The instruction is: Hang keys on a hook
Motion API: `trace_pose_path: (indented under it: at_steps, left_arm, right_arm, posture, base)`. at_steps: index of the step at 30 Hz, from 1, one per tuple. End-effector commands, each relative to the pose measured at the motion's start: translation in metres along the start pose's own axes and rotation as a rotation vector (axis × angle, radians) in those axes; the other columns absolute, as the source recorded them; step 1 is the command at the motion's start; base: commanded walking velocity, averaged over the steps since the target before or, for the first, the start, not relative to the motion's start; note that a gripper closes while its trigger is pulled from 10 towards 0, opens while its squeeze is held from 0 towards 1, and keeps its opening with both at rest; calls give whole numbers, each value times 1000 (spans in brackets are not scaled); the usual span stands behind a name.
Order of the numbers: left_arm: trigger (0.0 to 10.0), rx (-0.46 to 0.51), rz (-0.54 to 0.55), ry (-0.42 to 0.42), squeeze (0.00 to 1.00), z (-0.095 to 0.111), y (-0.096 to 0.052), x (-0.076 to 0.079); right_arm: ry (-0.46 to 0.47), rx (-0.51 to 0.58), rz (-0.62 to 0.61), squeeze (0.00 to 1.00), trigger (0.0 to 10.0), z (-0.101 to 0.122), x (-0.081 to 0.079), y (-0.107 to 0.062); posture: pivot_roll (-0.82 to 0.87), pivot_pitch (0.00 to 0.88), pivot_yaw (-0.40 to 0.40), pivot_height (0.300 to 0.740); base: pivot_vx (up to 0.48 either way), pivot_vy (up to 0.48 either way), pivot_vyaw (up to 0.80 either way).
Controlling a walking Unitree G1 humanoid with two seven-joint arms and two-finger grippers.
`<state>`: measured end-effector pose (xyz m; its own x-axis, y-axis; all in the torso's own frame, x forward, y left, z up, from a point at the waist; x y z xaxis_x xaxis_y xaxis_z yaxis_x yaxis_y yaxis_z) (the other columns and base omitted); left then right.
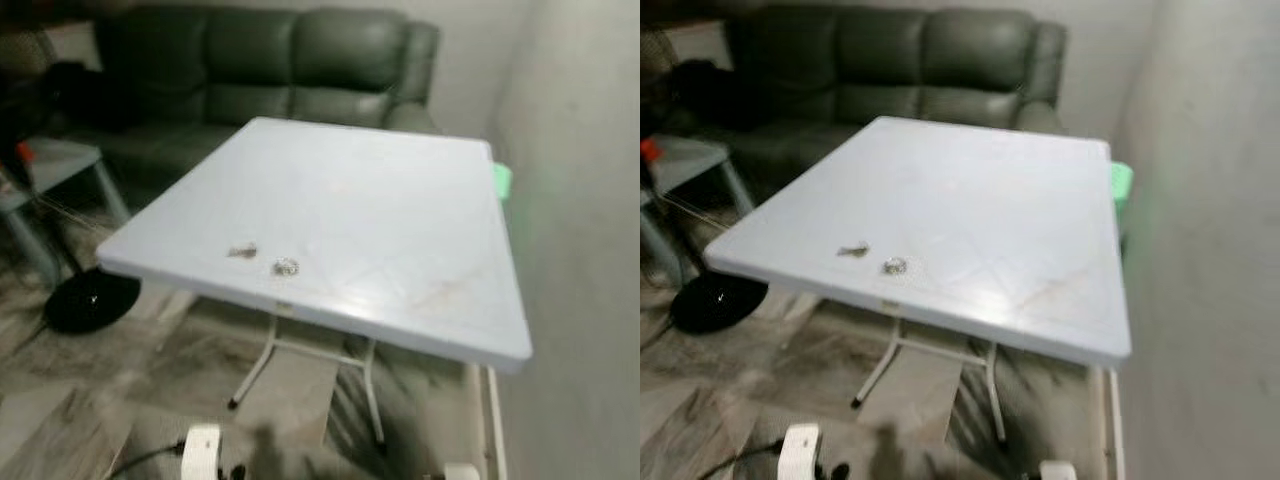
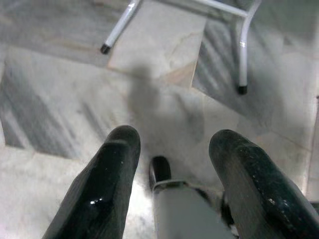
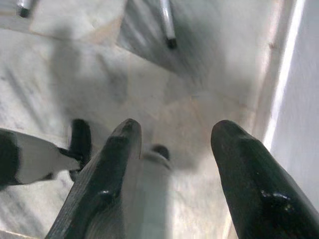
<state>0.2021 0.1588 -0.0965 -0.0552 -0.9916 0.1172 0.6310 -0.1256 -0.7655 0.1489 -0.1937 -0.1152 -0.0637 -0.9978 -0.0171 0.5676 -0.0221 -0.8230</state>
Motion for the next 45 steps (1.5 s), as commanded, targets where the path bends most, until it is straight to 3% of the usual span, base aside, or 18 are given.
trace_pose_path:
  at_steps: [1,45]
  left_arm:
    - [10000,-15,-10,-1,0,-4,0,2]
    - [10000,-11,-2,-5,0,-1,0,1]
  right_arm:
    - [14,4,-6,0,10000,2,1,0]
    - [27,8,-3,0,10000,3,-1,1]
  posture:
    - [24,0,8,740]
    - [28,0,8,740]
  base:
    - [0,450,0]
    - [0,398,0]
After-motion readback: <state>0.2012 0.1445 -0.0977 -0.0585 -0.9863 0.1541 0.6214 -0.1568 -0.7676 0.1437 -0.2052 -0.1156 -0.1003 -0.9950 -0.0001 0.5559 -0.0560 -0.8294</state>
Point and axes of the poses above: a point about 5 cm out from each wrist's last joint towards the gripper, its own y axis pointing out of the wrist towards the gripper, its own z axis along the axis of the wrist's last joint, x = y × z, the point moved 2 cm from there along y, pointing out of the wrist towards the gripper, and after that the axes turned 3 degrees about y, right-handed, at the moved point
